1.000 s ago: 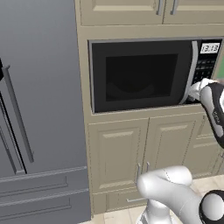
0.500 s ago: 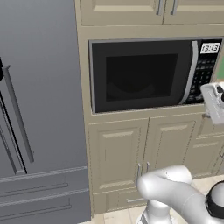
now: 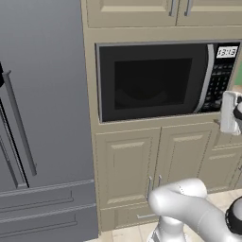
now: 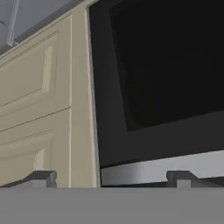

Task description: Pick the eggplant from the sink and place it in the bowl. Then pick the bowl and place it in the microwave. Then close the microwave door and press the start button.

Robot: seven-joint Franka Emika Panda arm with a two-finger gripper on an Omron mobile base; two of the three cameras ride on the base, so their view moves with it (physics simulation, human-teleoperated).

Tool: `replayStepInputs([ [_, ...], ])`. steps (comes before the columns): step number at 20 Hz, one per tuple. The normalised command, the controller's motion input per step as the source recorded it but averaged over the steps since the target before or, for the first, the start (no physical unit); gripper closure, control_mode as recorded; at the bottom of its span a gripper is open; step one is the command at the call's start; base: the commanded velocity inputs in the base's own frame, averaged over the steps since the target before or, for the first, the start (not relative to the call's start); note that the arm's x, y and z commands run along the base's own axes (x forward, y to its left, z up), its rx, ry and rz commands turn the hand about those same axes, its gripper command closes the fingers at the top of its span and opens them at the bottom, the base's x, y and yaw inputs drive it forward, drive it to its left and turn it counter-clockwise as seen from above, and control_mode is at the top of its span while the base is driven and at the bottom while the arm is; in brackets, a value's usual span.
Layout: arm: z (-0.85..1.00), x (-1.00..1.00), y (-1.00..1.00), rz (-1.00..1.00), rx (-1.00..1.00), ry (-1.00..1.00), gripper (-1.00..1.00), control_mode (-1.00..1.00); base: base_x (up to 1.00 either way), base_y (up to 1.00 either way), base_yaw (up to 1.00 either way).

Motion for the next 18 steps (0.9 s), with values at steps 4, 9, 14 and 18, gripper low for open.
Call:
replayStepInputs([
  [4,-0.15,0.06,-0.12,0.0,0.02,0.0,-1.0,-1.0,0.0,0.0,0.0],
  [9,0.0,0.34,-0.01,0.0,0.0,0.01,1.0,-1.0,0.0,0.0,0.0],
  [14,0.0,0.11,-0.34,0.0,0.07,0.0,1.0,-1.0,0.0,0.0,0.0],
  [18,0.0,0.05,-0.4,-0.01,0.07,0.0,1.0,-1.0,0.0,0.0,0.0],
])
